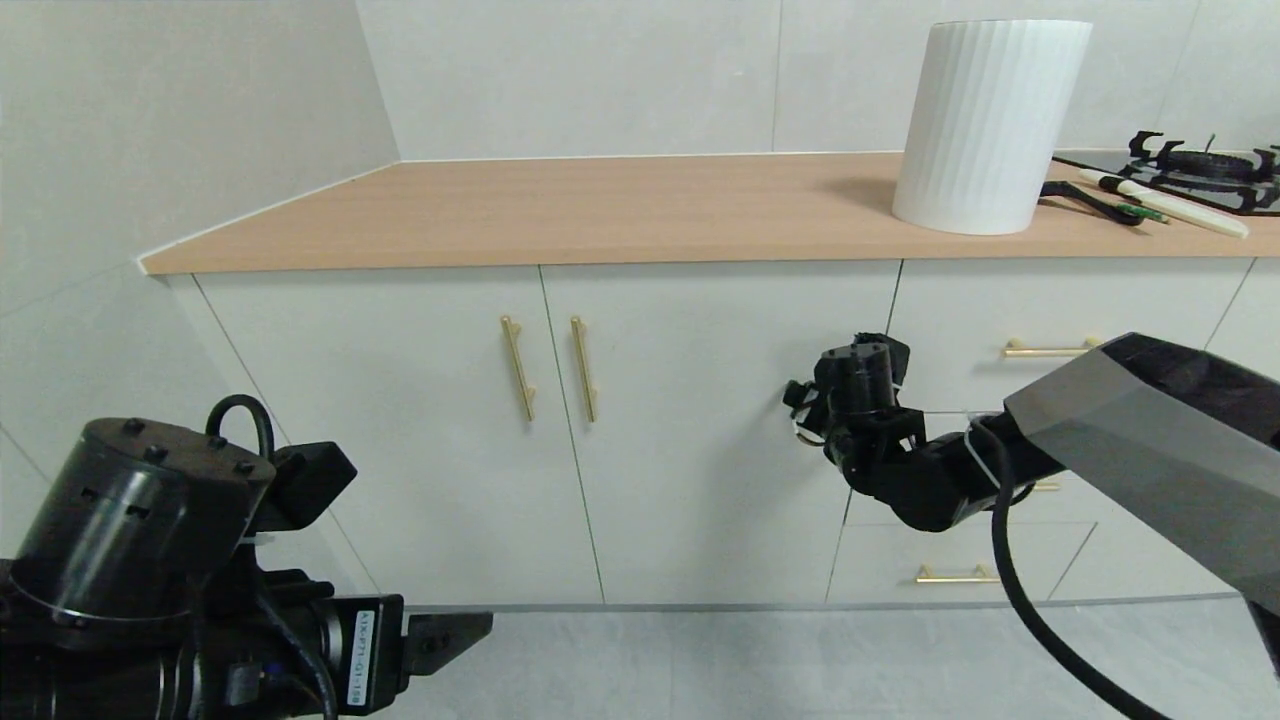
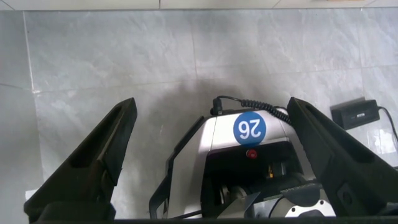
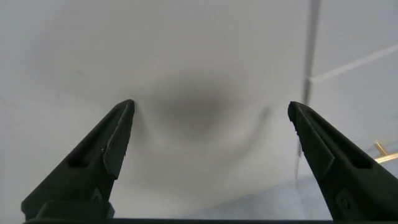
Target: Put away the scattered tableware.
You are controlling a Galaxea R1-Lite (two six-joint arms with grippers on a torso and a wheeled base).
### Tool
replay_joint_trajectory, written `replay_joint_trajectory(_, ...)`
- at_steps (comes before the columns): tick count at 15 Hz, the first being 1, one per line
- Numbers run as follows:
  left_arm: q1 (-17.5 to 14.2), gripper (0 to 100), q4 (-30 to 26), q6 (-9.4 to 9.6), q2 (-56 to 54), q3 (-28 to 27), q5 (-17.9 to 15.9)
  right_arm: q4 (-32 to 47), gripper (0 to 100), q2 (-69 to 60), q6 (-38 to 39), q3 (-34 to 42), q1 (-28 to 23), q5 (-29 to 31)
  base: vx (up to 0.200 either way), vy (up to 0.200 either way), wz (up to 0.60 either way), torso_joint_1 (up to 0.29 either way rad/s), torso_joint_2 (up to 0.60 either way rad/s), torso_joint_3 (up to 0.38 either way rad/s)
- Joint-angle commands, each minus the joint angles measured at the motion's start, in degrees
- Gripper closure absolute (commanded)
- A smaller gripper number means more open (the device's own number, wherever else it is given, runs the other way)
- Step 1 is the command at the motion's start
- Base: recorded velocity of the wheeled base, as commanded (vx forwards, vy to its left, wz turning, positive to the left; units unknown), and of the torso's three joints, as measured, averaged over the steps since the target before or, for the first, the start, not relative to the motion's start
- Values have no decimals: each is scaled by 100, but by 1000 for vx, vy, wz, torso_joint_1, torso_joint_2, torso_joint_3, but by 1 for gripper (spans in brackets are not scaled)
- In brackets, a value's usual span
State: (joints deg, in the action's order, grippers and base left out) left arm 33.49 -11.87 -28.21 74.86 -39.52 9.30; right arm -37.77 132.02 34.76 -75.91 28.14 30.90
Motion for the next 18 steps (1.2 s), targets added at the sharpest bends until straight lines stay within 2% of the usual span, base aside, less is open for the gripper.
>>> replay_joint_trajectory(1, 0, 0, 1, 0, -16, -3, 1, 85, 0, -1144, -13, 1149, 183, -1060, 0, 0, 0, 0, 0, 0)
replay_joint_trajectory(2, 0, 0, 1, 0, -24, -3, 1, 85, 0, -1390, -39, 1456, 183, -1447, 0, 0, 0, 0, 0, 0)
replay_joint_trajectory(3, 0, 0, 1, 0, -33, -3, 1, 94, 0, -1996, -162, 2080, 183, -2396, 0, 0, 0, 0, 0, 0)
replay_joint_trajectory(4, 0, 0, 1, 8, -42, -3, 1, 94, 0, -2225, -320, 2265, 183, -2616, 0, 0, 0, 0, 0, 0)
replay_joint_trajectory(6, 9, 0, 10, 70, -139, 15, 160, 103, 0, -2612, -549, 2467, 183, -2554, 0, 0, 0, 0, 0, 0)
replay_joint_trajectory(8, 0, 0, 10, 298, -437, 23, 573, 182, 0, -3385, -1023, 2907, 166, -2370, 0, 0, 0, 0, 0, 0)
replay_joint_trajectory(9, -9, 0, 10, 342, -701, 103, 705, 235, 0, -3921, -1384, 3232, 140, -2317, 0, 0, 0, 0, 0, 0)
replay_joint_trajectory(11, -255, 0, 115, 474, -1220, 278, 713, 314, 0, -4879, -1832, 3891, 122, -2000, 0, 0, 0, 0, 0, 0)
replay_joint_trajectory(12, -387, 0, 212, 597, -1483, 419, 713, 314, 0, -5301, -1902, 4207, 131, -1833, 0, 0, 0, 0, 0, 0)
replay_joint_trajectory(14, -694, 0, 484, 966, -2257, 779, 713, 314, 0, -6145, -2201, 4761, 16, -1368, 0, 0, 0, 0, 0, 0)
replay_joint_trajectory(15, -905, 0, 598, 1292, -2731, 990, 713, 314, 0, -6611, -2368, 5033, -115, -1236, 0, 0, 0, 0, 0, 0)
replay_joint_trajectory(16, -1143, 0, 660, 1740, -3294, 1140, 713, 331, 0, -7235, -2561, 5306, -326, -1209, 0, 0, 0, 0, 0, 0)
replay_joint_trajectory(18, -1354, 0, 651, 2047, -4076, 1201, 722, 402, 0, -8298, -2825, 5605, -827, -1209, 0, 0, 0, 0, 0, 0)
